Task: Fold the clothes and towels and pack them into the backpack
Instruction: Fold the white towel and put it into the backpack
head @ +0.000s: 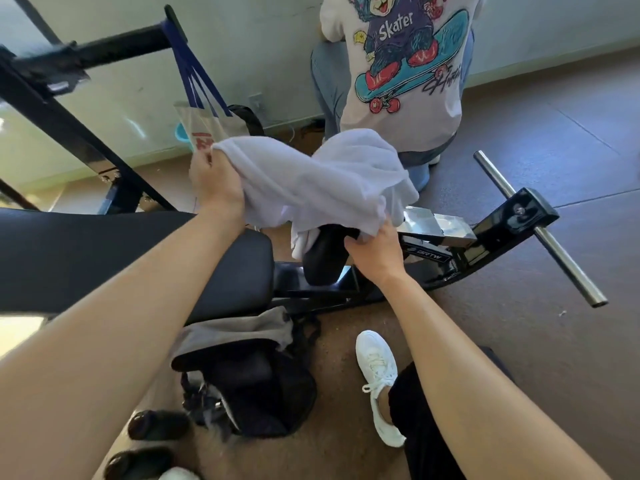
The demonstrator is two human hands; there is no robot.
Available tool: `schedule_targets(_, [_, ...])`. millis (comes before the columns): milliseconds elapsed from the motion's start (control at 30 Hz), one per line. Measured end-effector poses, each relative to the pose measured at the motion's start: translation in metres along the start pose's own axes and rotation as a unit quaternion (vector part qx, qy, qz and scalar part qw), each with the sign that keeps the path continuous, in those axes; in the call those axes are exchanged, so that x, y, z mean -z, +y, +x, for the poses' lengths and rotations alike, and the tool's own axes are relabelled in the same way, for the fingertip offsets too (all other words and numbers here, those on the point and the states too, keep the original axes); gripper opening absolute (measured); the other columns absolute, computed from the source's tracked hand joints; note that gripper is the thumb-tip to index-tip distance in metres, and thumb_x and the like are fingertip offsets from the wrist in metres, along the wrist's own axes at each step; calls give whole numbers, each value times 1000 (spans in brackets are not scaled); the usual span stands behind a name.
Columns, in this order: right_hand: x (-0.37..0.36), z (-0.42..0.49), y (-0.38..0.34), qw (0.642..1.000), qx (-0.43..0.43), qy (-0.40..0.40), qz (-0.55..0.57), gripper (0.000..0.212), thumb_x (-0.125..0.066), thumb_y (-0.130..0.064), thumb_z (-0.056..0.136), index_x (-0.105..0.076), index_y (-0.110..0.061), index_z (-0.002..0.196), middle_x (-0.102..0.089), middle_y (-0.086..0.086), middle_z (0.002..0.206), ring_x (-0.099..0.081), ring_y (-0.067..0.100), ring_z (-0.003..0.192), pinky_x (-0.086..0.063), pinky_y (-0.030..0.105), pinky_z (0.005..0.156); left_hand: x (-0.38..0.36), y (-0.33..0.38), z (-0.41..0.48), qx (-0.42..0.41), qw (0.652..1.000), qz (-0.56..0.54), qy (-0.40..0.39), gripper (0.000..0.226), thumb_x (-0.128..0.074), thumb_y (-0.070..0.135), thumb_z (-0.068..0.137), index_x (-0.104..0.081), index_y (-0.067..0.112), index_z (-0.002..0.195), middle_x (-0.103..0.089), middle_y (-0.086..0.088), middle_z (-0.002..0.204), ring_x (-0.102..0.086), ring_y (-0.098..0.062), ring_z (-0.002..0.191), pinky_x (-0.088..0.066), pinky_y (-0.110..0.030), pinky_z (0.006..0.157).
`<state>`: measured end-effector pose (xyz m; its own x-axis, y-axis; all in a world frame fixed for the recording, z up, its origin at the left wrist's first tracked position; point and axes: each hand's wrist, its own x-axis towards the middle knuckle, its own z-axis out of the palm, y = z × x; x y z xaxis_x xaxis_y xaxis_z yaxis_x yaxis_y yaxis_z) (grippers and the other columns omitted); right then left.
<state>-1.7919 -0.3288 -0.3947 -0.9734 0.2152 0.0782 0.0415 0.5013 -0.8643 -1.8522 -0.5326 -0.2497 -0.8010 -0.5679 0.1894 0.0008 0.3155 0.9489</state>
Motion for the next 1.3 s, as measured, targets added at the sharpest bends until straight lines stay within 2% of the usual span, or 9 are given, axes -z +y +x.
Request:
schedule_targets(67, [-1,-1,-1,999,27,-5,-29,71,-71,-30,88,-33,-34,148,-39,7,153,-45,33,134,-48,44,99,29,-17,-7,14,1000,4,-26,24,-40,15,102,-64,12,98,-58,2,95,-52,-14,92,-43,-13,67])
schedule_targets(200, [-4,-3,-8,999,36,1,-14,92,-69,-26,90,-9,-48,157,-25,3,156,-35,34,140,-43,50,107,77,-39,-30,93,994,-33,-43,24,-48,20,86,-41,23,63,-42,5,69,-40,-15,72,-34,-34,69])
schedule_targets(400, [-8,-19,-22,999,2,41,-28,83,-69,-20,91,-21,-41,156,-16,7,157,-40,30,136,-47,40,105,117,-57,-77,96,980,24,-171,26,-55,25,98,-67,19,76,-64,2,76,-57,-12,75,-47,-32,68])
schedule_targets(567, [2,-54,-42,995,-32,67,73,64,-72,-22,90,-41,-25,146,-31,0,132,-57,15,92,-50,22,87,159,-70,-106,94,967,36,-232,31,-54,30,87,-73,6,93,-74,-15,102,-67,-25,93,-55,-45,84])
schedule_targets(733, [-4,-113,-67,984,-14,-144,108,32,-69,-30,95,-65,-22,126,-66,-4,108,-63,8,93,-56,28,84,200,-80,-138,101,954,-24,-281,26,-53,21,94,-70,23,74,-69,-2,78,-64,-15,73,-50,-27,62])
schedule_targets(900, [-29,-179,-72,914,12,-402,55,51,-75,-36,90,-58,-28,138,-66,-9,128,-60,7,118,-49,28,99,239,-96,-171,94,925,-79,-360,22,-57,38,70,-60,17,76,-58,1,73,-54,-14,70,-46,-25,61])
schedule_targets(1000, [-42,-202,-73,872,9,-489,-2,45,-73,-36,92,-60,-25,134,-69,-6,118,-64,5,107,-53,26,92,259,-109,-192,98,917,-112,-370,32,-55,44,72,-55,13,83,-55,4,73,-53,-12,70,-47,-21,59])
schedule_targets(1133, [-51,-228,-71,867,9,-497,-28,30,-66,-34,96,-67,-4,97,-65,11,86,-60,22,78,-50,39,73,287,-137,-219,150,925,-130,-325,23,-51,39,87,-58,17,91,-61,6,78,-59,-8,75,-50,-19,63])
schedule_targets(1300, [-49,-258,-78,877,-92,-467,61,34,-63,-33,100,-62,1,99,-60,8,83,-56,16,77,-45,30,68,310,-191,-243,133,953,154,-224,9,-54,21,103,-63,21,99,-66,4,95,-63,-14,91,-44,-19,72])
